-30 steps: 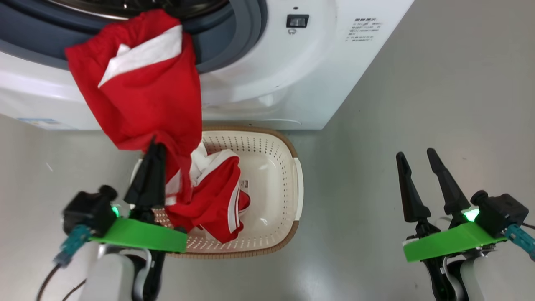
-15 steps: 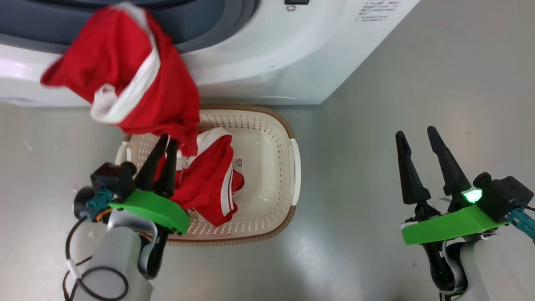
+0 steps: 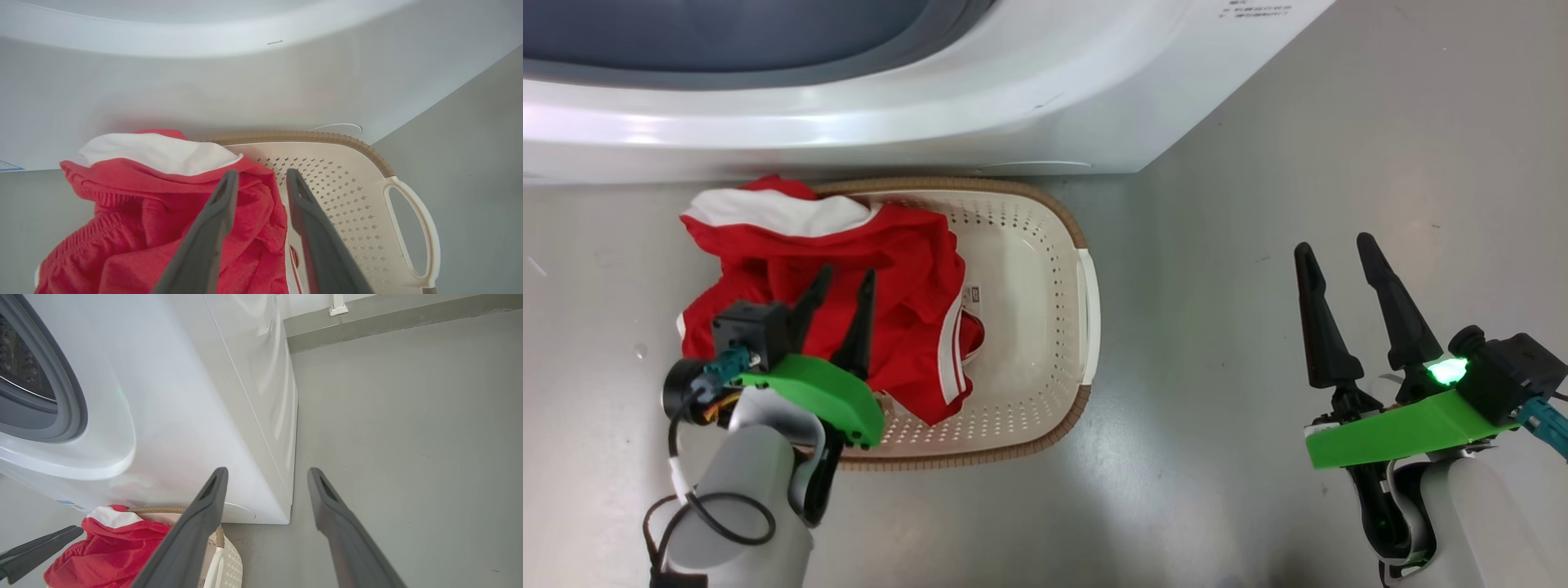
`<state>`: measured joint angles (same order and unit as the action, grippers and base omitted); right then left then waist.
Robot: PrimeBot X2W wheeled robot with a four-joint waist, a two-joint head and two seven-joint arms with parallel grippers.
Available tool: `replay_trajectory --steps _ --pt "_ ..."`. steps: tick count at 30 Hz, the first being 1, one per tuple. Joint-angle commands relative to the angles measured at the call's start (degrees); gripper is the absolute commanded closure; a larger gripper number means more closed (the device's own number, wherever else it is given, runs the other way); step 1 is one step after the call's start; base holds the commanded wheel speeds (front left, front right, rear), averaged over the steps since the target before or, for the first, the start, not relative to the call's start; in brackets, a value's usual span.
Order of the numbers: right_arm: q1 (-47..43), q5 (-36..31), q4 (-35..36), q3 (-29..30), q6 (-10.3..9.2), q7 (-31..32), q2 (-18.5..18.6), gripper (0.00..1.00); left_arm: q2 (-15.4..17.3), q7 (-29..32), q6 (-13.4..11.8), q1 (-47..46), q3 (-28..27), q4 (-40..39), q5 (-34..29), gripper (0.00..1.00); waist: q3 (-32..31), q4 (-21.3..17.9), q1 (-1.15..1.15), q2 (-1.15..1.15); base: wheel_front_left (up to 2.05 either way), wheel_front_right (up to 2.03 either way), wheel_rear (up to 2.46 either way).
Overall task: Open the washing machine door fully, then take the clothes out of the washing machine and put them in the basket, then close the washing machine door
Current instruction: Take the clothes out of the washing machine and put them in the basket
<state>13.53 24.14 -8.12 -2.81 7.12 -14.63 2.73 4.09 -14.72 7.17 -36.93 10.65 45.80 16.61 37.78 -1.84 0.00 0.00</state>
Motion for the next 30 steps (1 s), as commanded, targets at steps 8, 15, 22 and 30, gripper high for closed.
replay_trajectory --steps 8,15,22,30 --pt "0.3 -0.3 1.4 -1.5 0.36 -0.4 0.1 0.0 2.1 -0.3 0.3 -1.1 -1.4 1.4 0.1 0.0 0.0 0.0 0.0 0.0 0.0 0.0 0.0" --pt "-0.1 -0.6 0.6 -1.5 0.36 -0.4 0.1 0.0 2.2 -0.3 0.3 0.2 -2.8 1.1 0.4 0.0 -2.7 0.3 0.0 0.0 0.0 0.0 0.0" --pt "-0.8 -1.1 0.0 -1.4 0.36 -0.4 0.1 0.0 2.1 -0.3 0.3 2.4 -4.7 -1.2 -0.2 0.0 -6.1 0.5 0.0 0.0 0.0 0.0 0.0" --pt "-2.6 -1.7 -1.1 -1.1 0.36 -0.4 0.1 0.0 1.6 -0.3 0.3 6.5 -6.8 -5.8 -1.1 0.0 -11.6 1.1 0.0 0.0 0.0 0.0 0.0"
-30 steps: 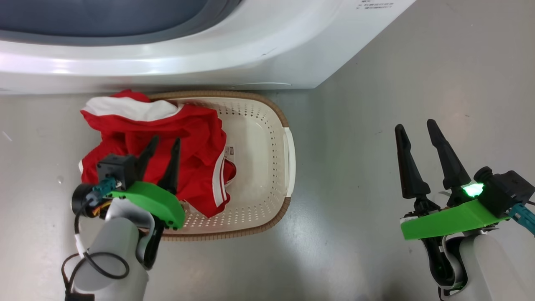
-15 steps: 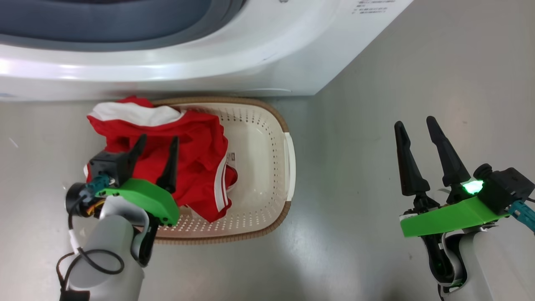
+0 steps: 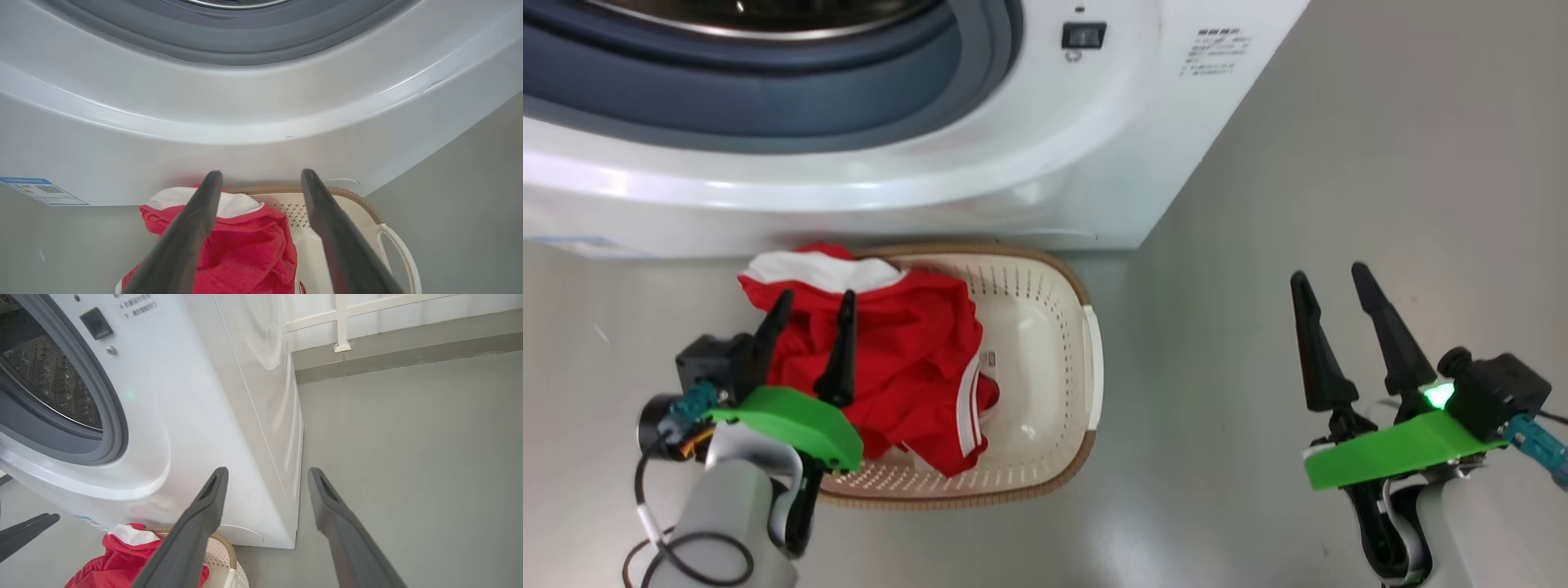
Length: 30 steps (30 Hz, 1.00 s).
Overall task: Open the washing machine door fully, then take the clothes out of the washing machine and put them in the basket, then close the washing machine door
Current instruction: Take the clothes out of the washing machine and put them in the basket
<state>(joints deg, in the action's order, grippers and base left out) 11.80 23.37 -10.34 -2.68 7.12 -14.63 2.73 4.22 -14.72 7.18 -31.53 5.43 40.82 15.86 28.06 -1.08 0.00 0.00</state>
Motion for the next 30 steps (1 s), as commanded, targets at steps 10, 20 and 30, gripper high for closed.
replay_trajectory --steps 10,20,30 --pt "-4.7 -1.3 -0.1 -1.0 0.36 -0.4 0.1 0.0 1.3 -0.3 0.3 8.1 -4.5 -8.8 -2.1 0.0 -9.5 0.5 0.0 0.0 0.0 0.0 0.0" --pt "-8.4 -1.5 -0.6 -0.3 0.36 -0.4 0.1 0.0 1.1 -0.3 0.3 16.1 -7.2 -18.1 -3.9 0.0 -15.6 0.6 0.0 0.0 0.0 0.0 0.0" --pt "-12.7 -1.7 -0.5 0.3 0.36 -0.4 0.1 0.0 0.3 -0.3 0.3 23.8 -10.3 -24.5 -5.4 0.0 -20.5 0.6 0.0 0.0 0.0 0.0 0.0"
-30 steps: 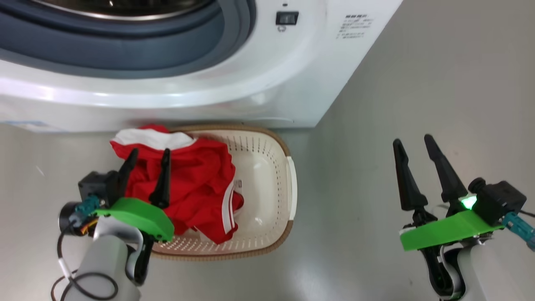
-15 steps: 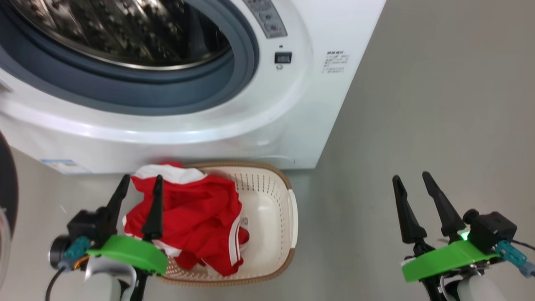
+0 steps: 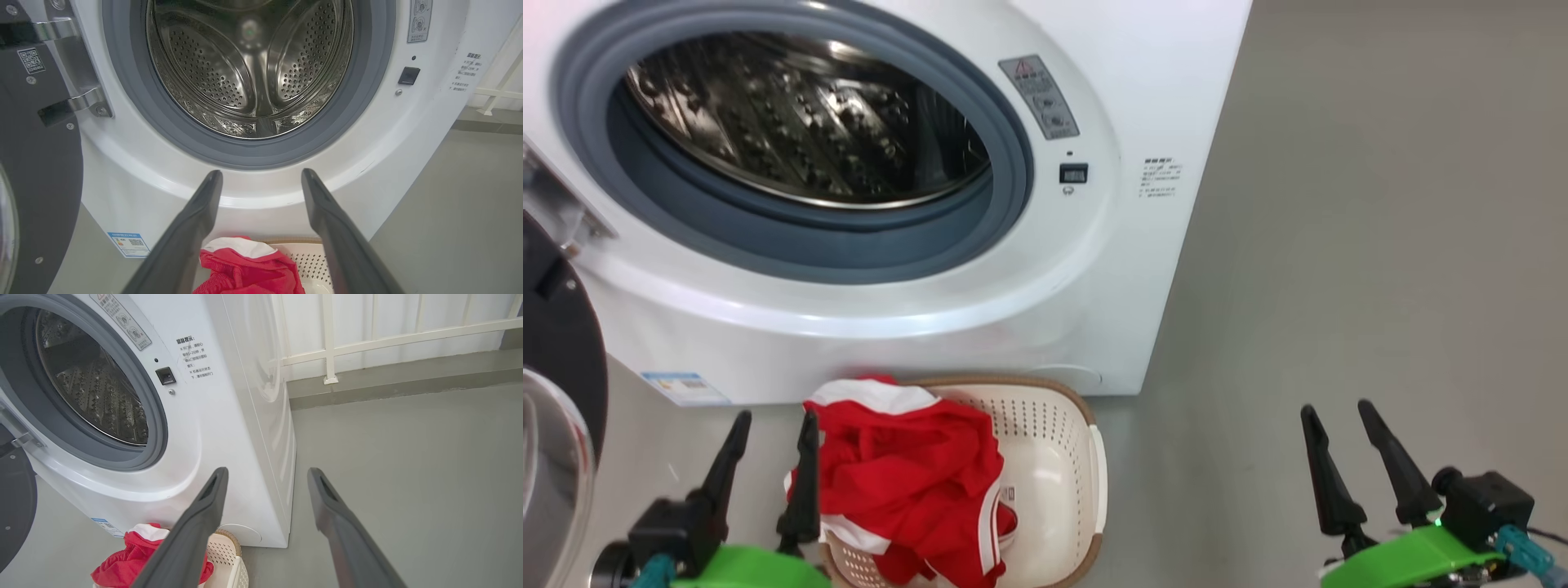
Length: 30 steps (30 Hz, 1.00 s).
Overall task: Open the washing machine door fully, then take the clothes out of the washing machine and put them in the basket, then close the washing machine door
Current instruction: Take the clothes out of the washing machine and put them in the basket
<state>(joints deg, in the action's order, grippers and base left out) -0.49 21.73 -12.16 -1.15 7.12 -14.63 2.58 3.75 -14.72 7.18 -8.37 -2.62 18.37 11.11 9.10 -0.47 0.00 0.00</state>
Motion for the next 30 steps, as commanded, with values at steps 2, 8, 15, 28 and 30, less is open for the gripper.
replay_trajectory --steps 2,8,15,28,30 --pt "-1.2 -0.1 1.5 -1.1 0.36 -0.4 0.3 0.0 0.5 -0.3 0.3 2.2 -2.6 -3.2 -1.1 0.0 -2.2 -0.1 0.0 0.0 0.0 0.0 0.0" --pt "-3.2 -0.3 1.7 -0.6 0.36 -0.4 0.3 0.0 0.2 -0.3 0.3 6.1 -5.0 -5.8 -1.1 0.0 -3.7 -0.4 0.0 0.0 0.0 0.0 0.0" --pt "-5.8 -0.2 2.1 0.2 0.36 -0.4 0.3 0.0 -0.4 -0.3 0.3 11.5 -6.3 -9.1 -1.4 0.0 -5.9 -0.7 0.0 0.0 0.0 0.0 0.0" --pt "-7.5 -0.4 2.2 0.7 0.36 -0.4 0.3 0.0 -0.8 -0.3 0.3 14.2 -6.3 -10.8 -1.9 0.0 -7.6 -0.9 0.0 0.0 0.0 0.0 0.0" --pt "-7.5 -0.5 2.3 0.7 0.36 -0.4 0.3 0.0 -0.9 -0.3 0.3 14.1 -6.1 -10.7 -1.8 0.0 -7.5 -0.8 0.0 0.0 0.0 0.0 0.0"
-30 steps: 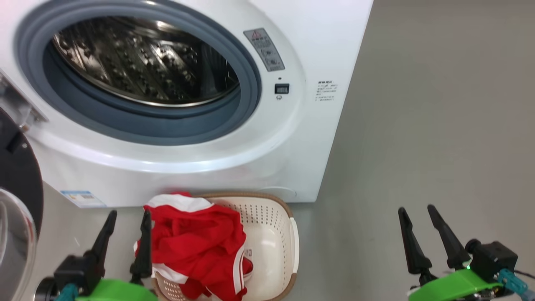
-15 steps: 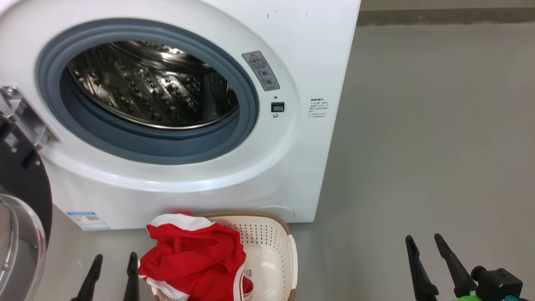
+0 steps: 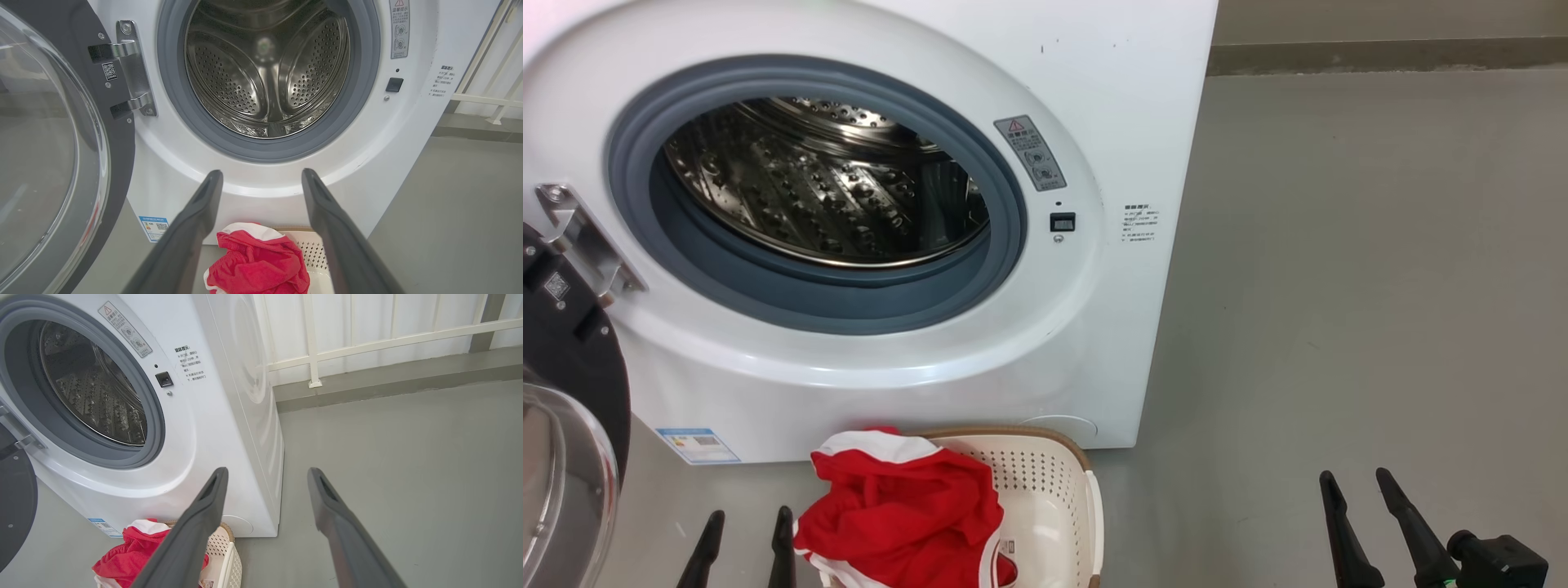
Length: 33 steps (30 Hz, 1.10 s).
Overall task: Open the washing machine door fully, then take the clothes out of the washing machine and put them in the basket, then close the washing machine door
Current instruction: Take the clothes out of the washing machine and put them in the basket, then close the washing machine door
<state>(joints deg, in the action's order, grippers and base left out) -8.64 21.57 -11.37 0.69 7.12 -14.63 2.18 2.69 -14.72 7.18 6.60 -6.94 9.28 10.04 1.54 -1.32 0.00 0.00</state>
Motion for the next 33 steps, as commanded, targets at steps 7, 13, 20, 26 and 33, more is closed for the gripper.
replay_trajectory --steps 7,13,20,26,33 --pt "0.7 -0.4 1.5 -1.0 0.36 -0.4 0.7 0.0 0.2 -0.3 0.3 -1.2 -1.6 -1.4 -0.6 0.0 0.1 0.1 0.0 0.0 -0.13 0.13 0.0" --pt "0.7 -0.4 1.6 -0.9 0.36 -0.4 0.7 0.0 0.2 -0.3 0.3 -1.4 -1.2 -1.6 -0.5 0.0 0.3 0.3 0.0 0.0 -0.91 0.91 0.0" --pt "0.8 -0.4 1.6 -0.9 0.36 -0.4 0.7 0.0 0.2 -0.3 0.3 -1.5 -1.2 -2.0 -0.4 0.0 0.5 0.6 0.0 0.0 -1.35 1.35 0.0" --pt "0.8 -0.3 1.6 -0.9 0.36 -0.4 0.7 0.0 0.2 -0.3 0.3 -1.4 -1.2 -2.2 0.2 0.0 0.6 0.8 0.0 0.0 -1.28 1.28 0.0" --pt "0.7 -0.2 1.6 -0.9 0.36 -0.4 0.7 0.0 0.2 -0.3 0.3 -1.4 -1.0 -2.5 0.4 0.0 0.8 1.1 0.0 0.0 -0.63 0.63 0.0"
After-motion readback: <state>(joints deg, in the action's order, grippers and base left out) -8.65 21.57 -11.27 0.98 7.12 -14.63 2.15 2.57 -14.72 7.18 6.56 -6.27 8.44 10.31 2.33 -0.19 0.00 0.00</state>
